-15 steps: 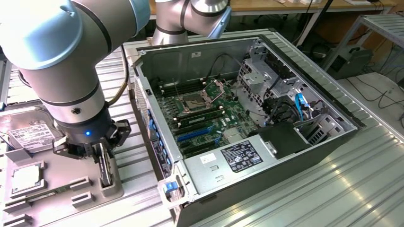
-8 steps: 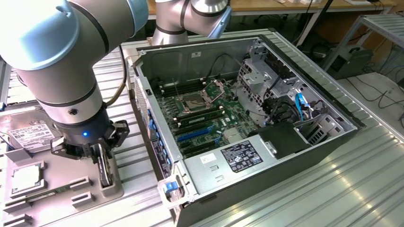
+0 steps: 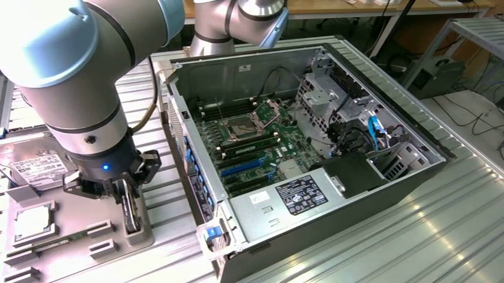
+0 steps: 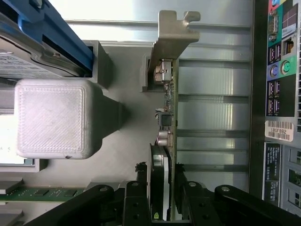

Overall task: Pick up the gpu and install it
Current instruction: 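Pick up the gpu and move the gpu toward the slot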

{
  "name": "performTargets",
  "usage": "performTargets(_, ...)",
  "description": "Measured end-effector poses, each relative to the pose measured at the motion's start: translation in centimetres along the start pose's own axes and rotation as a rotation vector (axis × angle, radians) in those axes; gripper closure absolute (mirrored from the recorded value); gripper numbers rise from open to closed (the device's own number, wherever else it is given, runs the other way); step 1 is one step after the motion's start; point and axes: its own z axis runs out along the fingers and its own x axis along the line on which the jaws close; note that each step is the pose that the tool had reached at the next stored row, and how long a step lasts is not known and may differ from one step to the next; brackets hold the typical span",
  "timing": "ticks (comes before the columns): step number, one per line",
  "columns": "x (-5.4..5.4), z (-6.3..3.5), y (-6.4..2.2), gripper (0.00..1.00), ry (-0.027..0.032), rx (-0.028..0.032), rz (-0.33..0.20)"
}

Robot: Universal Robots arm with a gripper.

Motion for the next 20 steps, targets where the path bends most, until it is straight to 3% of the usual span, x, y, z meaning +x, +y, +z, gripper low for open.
performTargets(7,0.14,0.01,0.01,0.65,-0.0003,-0.0002,0.004)
performTargets(9,0.15,0.01,0.00,0.72,-0.0002,-0.0001,0.004)
performTargets(20,0.15,0.02,0.01,0.72,-0.0003,-0.0002,0.004)
